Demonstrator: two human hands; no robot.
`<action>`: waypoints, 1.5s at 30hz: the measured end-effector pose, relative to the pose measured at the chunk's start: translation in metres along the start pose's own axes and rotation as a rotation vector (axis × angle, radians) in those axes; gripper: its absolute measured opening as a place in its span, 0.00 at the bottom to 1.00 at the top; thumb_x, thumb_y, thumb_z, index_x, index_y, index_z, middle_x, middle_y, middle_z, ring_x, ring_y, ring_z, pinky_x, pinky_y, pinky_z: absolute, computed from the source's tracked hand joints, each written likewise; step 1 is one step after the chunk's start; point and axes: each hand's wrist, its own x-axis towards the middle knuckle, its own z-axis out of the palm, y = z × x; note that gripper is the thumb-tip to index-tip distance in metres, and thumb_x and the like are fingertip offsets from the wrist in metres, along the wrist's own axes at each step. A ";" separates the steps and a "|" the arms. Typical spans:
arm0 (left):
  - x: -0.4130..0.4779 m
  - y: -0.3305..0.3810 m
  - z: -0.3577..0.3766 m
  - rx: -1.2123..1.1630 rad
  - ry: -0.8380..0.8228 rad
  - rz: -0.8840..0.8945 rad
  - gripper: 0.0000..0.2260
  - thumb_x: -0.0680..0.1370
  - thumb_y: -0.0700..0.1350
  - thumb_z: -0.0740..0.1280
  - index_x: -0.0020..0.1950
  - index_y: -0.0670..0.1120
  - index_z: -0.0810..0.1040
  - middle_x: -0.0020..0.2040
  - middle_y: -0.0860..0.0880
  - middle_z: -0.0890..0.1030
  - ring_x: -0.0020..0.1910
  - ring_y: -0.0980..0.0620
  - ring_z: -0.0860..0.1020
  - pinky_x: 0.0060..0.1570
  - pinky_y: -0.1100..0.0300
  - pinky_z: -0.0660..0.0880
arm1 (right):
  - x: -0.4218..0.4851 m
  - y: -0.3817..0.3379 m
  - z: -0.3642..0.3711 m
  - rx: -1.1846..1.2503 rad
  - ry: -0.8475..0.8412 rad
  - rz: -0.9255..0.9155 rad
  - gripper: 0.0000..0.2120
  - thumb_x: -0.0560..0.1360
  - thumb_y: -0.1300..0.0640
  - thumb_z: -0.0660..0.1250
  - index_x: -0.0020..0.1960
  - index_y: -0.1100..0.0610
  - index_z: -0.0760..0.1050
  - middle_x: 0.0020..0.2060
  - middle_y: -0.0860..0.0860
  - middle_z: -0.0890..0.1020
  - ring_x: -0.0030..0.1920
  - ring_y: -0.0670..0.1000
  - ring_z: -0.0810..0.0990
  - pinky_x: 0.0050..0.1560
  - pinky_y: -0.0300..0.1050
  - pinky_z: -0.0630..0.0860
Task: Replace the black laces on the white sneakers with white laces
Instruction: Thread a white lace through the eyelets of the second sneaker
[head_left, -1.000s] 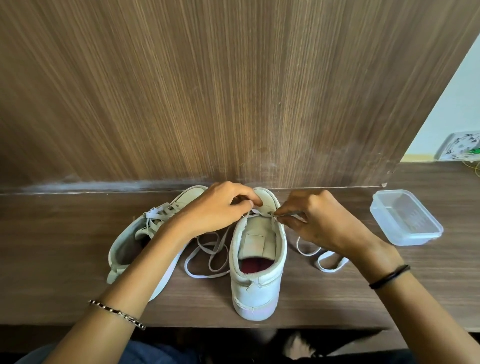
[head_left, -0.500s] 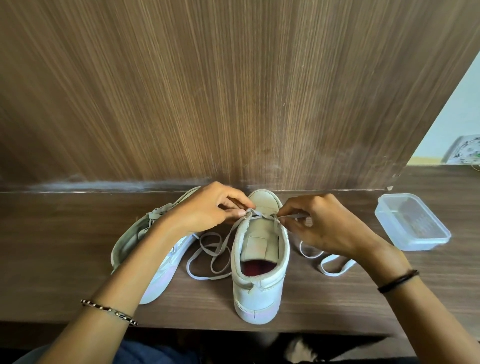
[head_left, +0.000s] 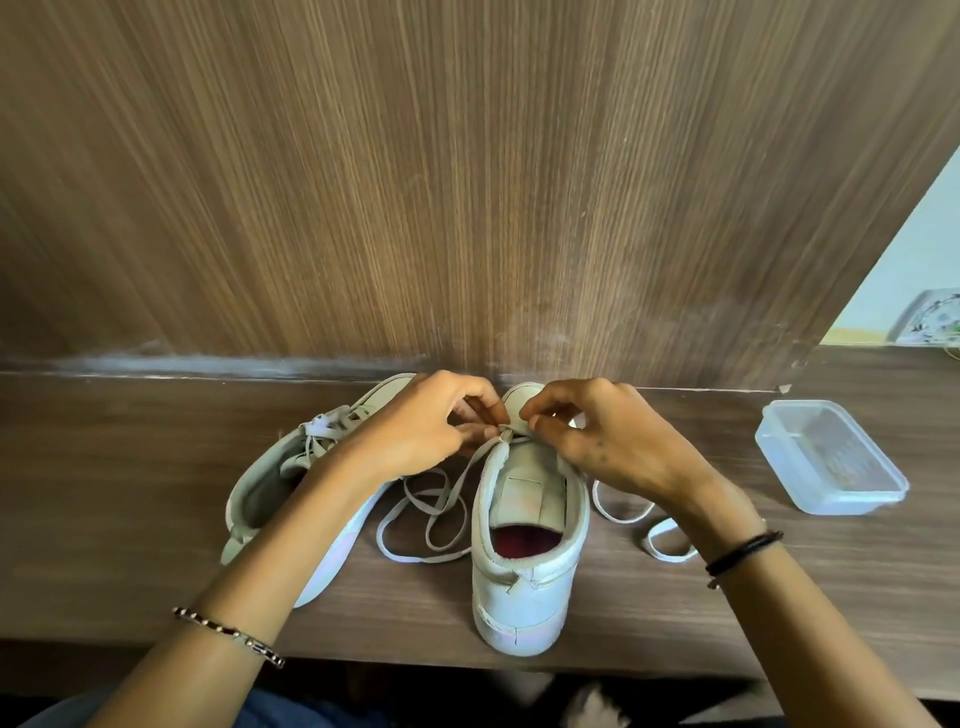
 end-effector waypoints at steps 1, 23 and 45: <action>0.001 -0.002 0.001 -0.013 0.003 0.005 0.04 0.77 0.43 0.75 0.48 0.53 0.84 0.42 0.52 0.86 0.44 0.59 0.83 0.50 0.64 0.78 | 0.001 0.000 -0.001 0.008 -0.024 0.014 0.09 0.80 0.56 0.68 0.57 0.52 0.85 0.47 0.43 0.84 0.49 0.39 0.80 0.44 0.23 0.71; -0.002 -0.007 0.007 -0.019 0.058 0.109 0.06 0.78 0.37 0.73 0.52 0.47 0.83 0.41 0.56 0.84 0.42 0.65 0.81 0.43 0.75 0.72 | 0.008 -0.009 0.000 0.451 -0.063 0.266 0.06 0.75 0.62 0.74 0.51 0.55 0.83 0.37 0.49 0.85 0.35 0.39 0.81 0.35 0.31 0.73; 0.000 -0.010 0.012 -0.032 0.104 0.040 0.06 0.81 0.42 0.70 0.53 0.52 0.84 0.44 0.55 0.84 0.46 0.58 0.83 0.49 0.59 0.78 | 0.005 -0.005 -0.004 0.357 -0.155 0.231 0.15 0.71 0.72 0.74 0.53 0.55 0.82 0.41 0.53 0.88 0.42 0.46 0.84 0.44 0.38 0.79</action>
